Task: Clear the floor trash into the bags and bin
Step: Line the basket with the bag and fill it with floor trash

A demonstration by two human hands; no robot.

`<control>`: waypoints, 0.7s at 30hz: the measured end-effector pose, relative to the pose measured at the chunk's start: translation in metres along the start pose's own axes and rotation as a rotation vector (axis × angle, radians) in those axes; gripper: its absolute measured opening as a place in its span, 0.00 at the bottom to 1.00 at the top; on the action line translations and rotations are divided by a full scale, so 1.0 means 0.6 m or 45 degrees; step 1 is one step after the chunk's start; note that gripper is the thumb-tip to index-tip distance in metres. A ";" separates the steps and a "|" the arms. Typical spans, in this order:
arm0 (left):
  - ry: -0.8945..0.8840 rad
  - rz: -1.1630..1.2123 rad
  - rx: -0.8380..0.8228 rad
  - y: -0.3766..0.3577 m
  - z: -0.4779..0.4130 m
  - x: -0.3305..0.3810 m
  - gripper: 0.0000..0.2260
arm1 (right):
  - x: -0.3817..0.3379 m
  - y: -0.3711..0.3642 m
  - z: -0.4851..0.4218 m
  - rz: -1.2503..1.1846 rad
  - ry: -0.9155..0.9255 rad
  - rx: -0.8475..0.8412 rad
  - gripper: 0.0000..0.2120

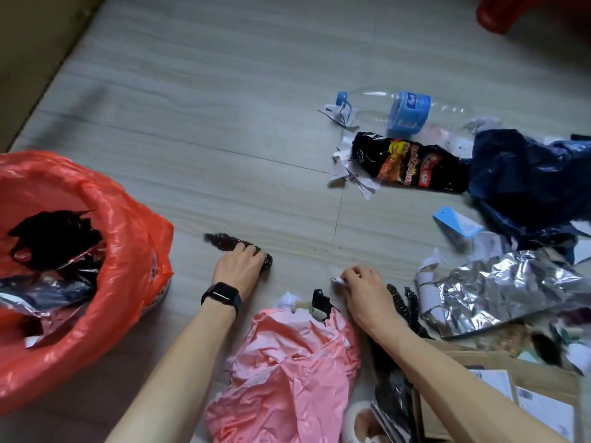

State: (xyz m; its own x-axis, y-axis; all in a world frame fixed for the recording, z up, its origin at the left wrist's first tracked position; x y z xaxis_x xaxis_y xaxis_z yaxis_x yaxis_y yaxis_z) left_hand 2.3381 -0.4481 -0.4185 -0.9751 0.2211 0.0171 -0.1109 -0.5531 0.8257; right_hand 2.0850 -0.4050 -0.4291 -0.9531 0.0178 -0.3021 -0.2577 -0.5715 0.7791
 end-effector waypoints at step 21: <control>0.034 0.671 0.134 0.148 -0.048 0.162 0.14 | 0.295 0.221 -0.038 -0.219 -0.555 0.209 0.10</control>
State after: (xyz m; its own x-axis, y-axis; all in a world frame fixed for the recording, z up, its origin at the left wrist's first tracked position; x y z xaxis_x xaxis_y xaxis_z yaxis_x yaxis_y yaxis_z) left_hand 2.2282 -0.4991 -0.3598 -0.8980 -0.0859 0.4316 0.4136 -0.4998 0.7610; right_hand 1.8858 -0.4965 -0.3917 -0.8633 0.4620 -0.2032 -0.4052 -0.3942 0.8249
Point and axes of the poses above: each hand's wrist, its own z-axis away from the middle knuckle, its own y-axis out of the back of the hand, x = y × z, the point moved 4 cm from there along -z, towards the middle knuckle, and after that the axes turned 11 degrees about -x, right-handed, at the moved point
